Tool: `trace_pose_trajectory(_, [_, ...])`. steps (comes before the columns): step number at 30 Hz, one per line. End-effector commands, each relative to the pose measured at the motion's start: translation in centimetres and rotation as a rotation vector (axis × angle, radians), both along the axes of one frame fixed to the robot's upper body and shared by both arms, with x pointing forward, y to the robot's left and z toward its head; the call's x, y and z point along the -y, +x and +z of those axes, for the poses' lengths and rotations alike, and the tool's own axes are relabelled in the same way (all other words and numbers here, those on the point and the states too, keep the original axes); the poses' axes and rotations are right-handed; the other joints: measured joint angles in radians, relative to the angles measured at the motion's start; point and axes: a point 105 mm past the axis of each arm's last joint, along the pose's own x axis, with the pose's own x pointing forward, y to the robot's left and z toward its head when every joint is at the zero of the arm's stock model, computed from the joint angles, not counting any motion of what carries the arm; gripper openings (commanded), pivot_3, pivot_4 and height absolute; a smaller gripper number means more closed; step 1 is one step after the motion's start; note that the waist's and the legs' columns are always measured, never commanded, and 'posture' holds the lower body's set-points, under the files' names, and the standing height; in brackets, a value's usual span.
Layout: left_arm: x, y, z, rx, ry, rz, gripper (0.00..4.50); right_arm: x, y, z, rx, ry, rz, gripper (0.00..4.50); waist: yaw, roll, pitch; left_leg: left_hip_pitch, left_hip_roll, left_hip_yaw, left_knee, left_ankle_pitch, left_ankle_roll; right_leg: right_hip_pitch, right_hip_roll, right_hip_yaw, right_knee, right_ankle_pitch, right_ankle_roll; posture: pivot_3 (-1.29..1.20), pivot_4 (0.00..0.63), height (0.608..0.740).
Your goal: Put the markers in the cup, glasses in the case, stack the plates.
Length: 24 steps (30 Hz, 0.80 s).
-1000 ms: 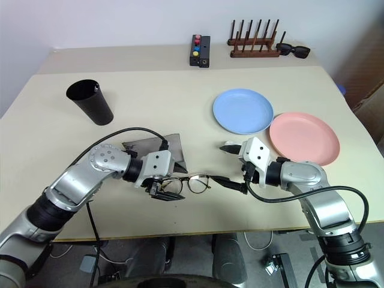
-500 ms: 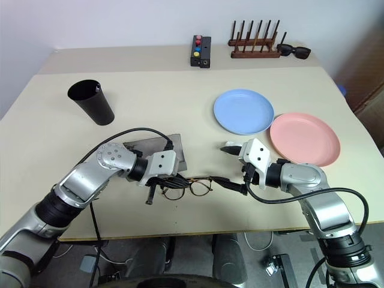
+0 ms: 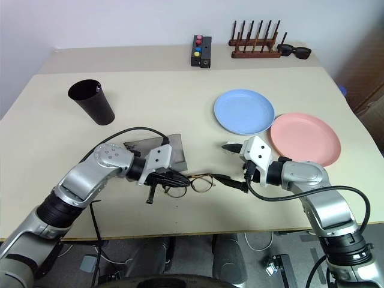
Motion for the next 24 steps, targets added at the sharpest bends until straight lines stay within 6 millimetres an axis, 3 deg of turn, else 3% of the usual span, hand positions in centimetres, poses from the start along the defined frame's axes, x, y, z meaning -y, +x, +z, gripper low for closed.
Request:
trace_pose_trajectory(1, [-1.5, 0.7, 3.1, 0.030, -0.104, 0.050, 0.09, 0.6, 0.2, 1.6, 0.052, -0.004, -0.016, 4.50, -0.002, 0.000, 0.000, 0.000, 0.000, 0.000, 0.000, 0.000, 0.000, 0.000, 0.000, 0.000, 0.000, 0.000, 0.000, 0.00, 0.150, 0.734])
trace_pose_trajectory(5, [-4.8, 2.5, 5.3, 0.116, -0.104, 0.182, 0.09, 0.4, 0.2, 1.7, 0.047, -0.005, -0.016, 4.50, -0.004, 0.000, 0.000, 0.000, 0.000, 0.000, 0.000, 0.000, 0.000, 0.000, 0.000, 0.000, 0.000, 0.000, 0.000, 0.00, 0.150, 0.734])
trace_pose_trajectory(12, [-9.2, 4.1, 4.1, 0.186, 0.036, 0.321, 0.09, -0.2, 0.3, 1.6, 0.041, 0.009, 0.003, 4.50, -0.001, 0.000, 0.000, 0.000, 0.000, 0.000, 0.000, 0.000, 0.000, 0.000, 0.000, 0.000, 0.000, 0.000, 0.000, 0.00, 0.150, 0.734])
trace_pose_trajectory(17, [-9.3, 3.5, 1.9, 0.167, 0.095, 0.294, 0.09, -0.7, 0.4, 1.5, 0.040, 0.017, 0.018, 4.50, 0.000, 0.000, 0.000, 0.000, 0.000, 0.000, -0.001, 0.000, 0.000, 0.000, 0.000, 0.000, -0.001, 0.000, 0.000, 0.00, 0.150, 0.734])
trace_pose_trajectory(24, [-7.9, 2.5, 0.3, 0.123, 0.092, 0.219, 0.09, -1.2, 0.3, 1.8, 0.044, 0.022, 0.026, 4.50, 0.000, 0.000, 0.000, -0.001, 0.000, 0.000, 0.000, 0.000, 0.000, 0.000, 0.000, 0.000, -0.001, 0.000, 0.000, 0.00, 0.150, 0.734])
